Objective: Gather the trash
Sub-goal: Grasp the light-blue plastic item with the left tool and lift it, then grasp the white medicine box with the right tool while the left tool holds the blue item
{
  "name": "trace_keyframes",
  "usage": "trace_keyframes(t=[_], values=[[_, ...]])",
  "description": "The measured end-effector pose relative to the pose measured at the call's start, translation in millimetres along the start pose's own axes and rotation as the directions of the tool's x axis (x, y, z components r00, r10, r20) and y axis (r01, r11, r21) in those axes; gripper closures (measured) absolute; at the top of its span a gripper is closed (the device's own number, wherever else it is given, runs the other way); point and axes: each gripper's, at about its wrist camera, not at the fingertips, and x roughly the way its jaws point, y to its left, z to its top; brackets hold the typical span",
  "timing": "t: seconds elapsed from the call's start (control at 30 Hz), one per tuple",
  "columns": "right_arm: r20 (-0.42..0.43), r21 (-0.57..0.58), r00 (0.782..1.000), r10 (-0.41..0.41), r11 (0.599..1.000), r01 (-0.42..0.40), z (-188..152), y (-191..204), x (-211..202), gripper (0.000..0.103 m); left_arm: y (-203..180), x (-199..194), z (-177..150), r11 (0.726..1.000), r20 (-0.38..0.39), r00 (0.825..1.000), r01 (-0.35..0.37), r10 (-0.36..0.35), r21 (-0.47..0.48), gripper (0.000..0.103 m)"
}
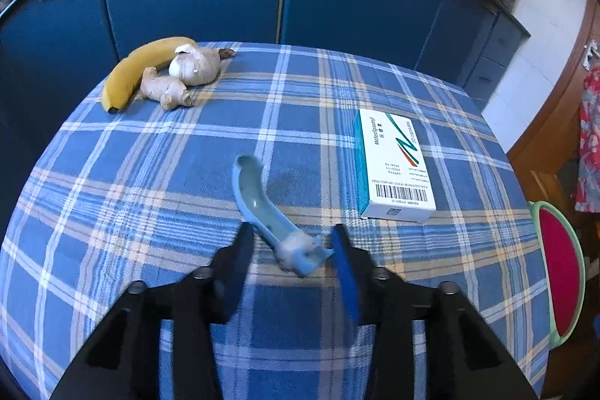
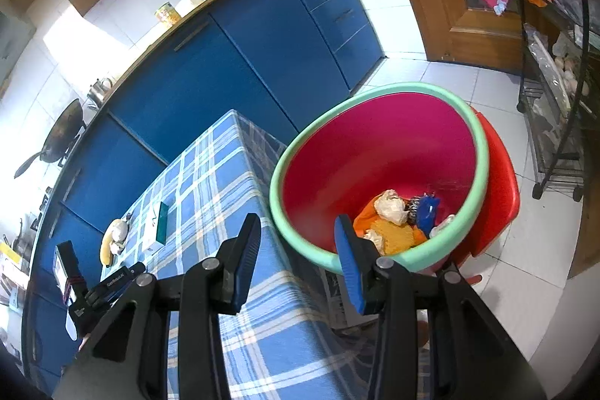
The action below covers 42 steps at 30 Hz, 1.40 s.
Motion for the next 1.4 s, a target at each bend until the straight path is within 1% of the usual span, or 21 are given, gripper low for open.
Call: trace_keyframes(t=[0.07,0.1,0.13,0.17,0.37,0.5,0.63,0.8,0.9,1.03,1.17,1.27,1.3,1.33,1.4], values=[[-0.002,-0.014,1.000,0.002,1.000,-0.002,-0.4,6.5,1.8,0.059,3.8,-1.0,0.3,1.000,0.000,1.000,0.017,-0.017,-0.001,0.072],[-0.004,-0.022,1.000,0.004,1.000,-0.004,-1.2,10.9,2.6,0.059,5.3,-0.9,0.6,1.000,-0.001,1.000,0.024,-0.024,-0.002,0.073],[-0.007,-0.027,1.000,0.007,1.000,-0.007,-1.8,13.9,3.0,0.059,8.3,-1.5,0.5,0.999,-0.004,0.999,0.034,-0.034,-0.004,0.077],[-0.012,-0.033,1.000,0.010,0.999,-0.011,-2.8,19.0,4.3,0.059,10.7,-1.8,0.9,0.999,-0.007,0.999,0.045,-0.045,-0.006,0.078],[-0.032,-0.083,0.999,0.024,0.996,-0.027,-8.3,50.7,9.0,0.059,25.9,-5.7,0.6,0.995,-0.019,0.994,0.104,-0.104,-0.006,0.079],[-0.056,-0.126,0.998,0.035,0.991,-0.042,-13.9,79.3,16.5,0.059,39.3,-13.3,6.8,0.993,0.002,0.993,0.116,-0.116,-0.002,0.079],[-0.077,-0.178,0.996,0.042,0.982,-0.055,-20.5,107.5,26.1,0.059,50.8,-20.2,18.3,0.994,0.028,0.993,0.110,-0.111,0.020,0.079],[-0.110,-0.242,0.993,0.050,0.967,-0.075,-28.8,147.8,45.1,0.059,60.1,-20.5,25.6,0.992,0.062,0.991,0.121,-0.122,0.023,0.079],[-0.131,-0.278,0.990,0.045,0.957,-0.080,-34.2,169.4,59.8,0.059,64.6,-16.3,24.4,0.985,0.058,0.984,0.170,-0.170,0.009,0.079],[-0.164,-0.330,0.986,0.039,0.939,-0.092,-43.7,196.9,82.4,0.058,71.8,-11.7,24.8,0.980,0.070,0.978,0.197,-0.195,-0.012,0.079],[-0.205,-0.372,0.978,0.025,0.923,-0.102,-53.6,220.0,112.2,0.056,81.9,-10.9,25.7,0.980,0.089,0.978,0.194,-0.190,-0.039,0.079],[-0.214,-0.394,0.977,0.013,0.914,-0.099,-57.5,231.2,129.6,0.051,89.1,-10.1,28.2,0.979,0.097,0.977,0.196,-0.190,-0.061,0.079],[-0.214,-0.402,0.977,0.007,0.911,-0.094,-58.8,235.8,136.3,0.046,90.9,-10.0,28.5,0.978,0.099,0.977,0.196,-0.189,-0.065,0.079],[-0.214,-0.406,0.977,-0.001,0.910,-0.088,-59.2,239.0,141.4,0.039,92.6,-9.8,28.6,0.978,0.100,0.977,0.196,-0.188,-0.071,0.079],[-0.212,-0.415,0.977,-0.012,0.906,-0.079,-59.7,246.4,153.2,0.035,95.3,-9.1,28.3,0.977,0.100,0.977,0.196,-0.187,-0.080,0.079]])
